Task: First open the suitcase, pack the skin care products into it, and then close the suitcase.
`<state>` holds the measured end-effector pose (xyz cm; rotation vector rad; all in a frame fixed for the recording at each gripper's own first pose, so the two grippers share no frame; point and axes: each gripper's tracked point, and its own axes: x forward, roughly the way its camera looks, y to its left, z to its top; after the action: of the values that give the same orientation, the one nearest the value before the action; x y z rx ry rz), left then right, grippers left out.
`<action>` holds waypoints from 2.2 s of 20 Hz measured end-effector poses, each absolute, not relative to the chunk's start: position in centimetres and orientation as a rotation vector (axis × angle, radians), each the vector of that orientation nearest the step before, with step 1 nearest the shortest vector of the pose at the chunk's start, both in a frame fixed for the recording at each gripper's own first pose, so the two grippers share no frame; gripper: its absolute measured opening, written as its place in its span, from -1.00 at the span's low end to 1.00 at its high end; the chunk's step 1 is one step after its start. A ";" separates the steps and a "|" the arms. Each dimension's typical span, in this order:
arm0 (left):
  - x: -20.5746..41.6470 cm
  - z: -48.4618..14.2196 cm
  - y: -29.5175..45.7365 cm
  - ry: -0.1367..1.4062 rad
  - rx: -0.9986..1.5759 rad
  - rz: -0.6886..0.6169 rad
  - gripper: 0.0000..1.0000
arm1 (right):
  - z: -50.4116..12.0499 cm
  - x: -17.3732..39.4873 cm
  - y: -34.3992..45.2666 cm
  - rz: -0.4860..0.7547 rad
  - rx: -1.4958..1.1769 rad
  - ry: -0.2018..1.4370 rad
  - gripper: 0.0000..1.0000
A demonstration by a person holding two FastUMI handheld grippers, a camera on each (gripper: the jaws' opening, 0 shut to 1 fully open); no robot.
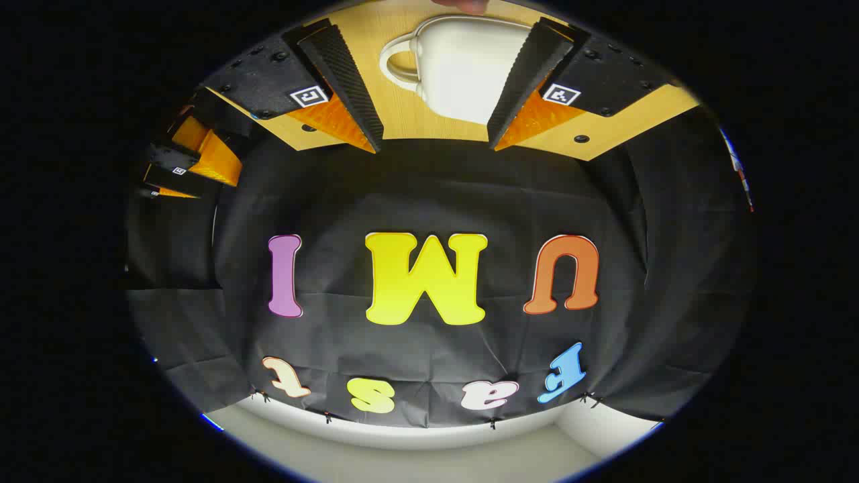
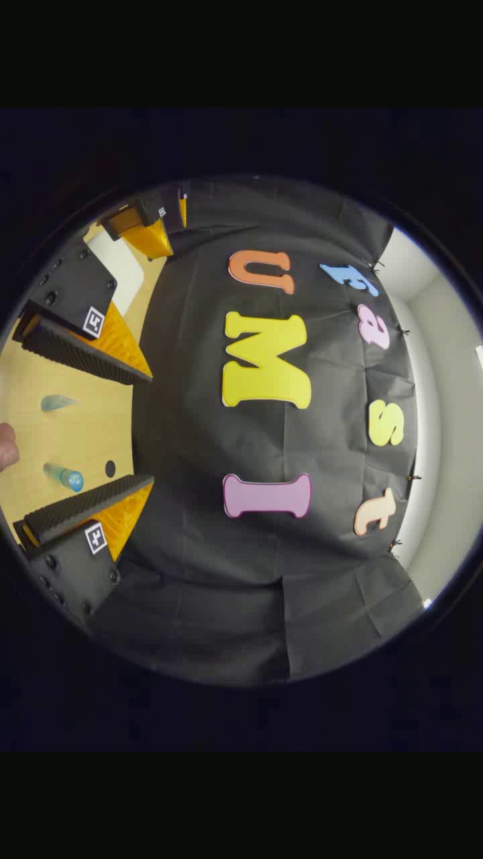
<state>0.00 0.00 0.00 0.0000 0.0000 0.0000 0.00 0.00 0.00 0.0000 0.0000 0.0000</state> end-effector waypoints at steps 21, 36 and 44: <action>0.0 -1.1 -1.3 0.028 0.070 0.009 0.99 | -0.7 -0.2 -1.8 -0.001 0.017 0.000 0.62; 1.6 -16.6 -5.5 0.333 0.917 -0.235 1.00 | -5.2 -1.2 -14.4 -0.199 -0.023 0.081 0.61; 4.6 -21.5 -3.6 0.499 1.101 -0.242 0.65 | -5.9 -3.4 -17.0 -0.249 -0.033 0.098 0.61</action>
<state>4.56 -3.55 -21.46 1.1010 0.4991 -0.2415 -3.43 -17.04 -5.87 -0.0331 0.0978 -0.2487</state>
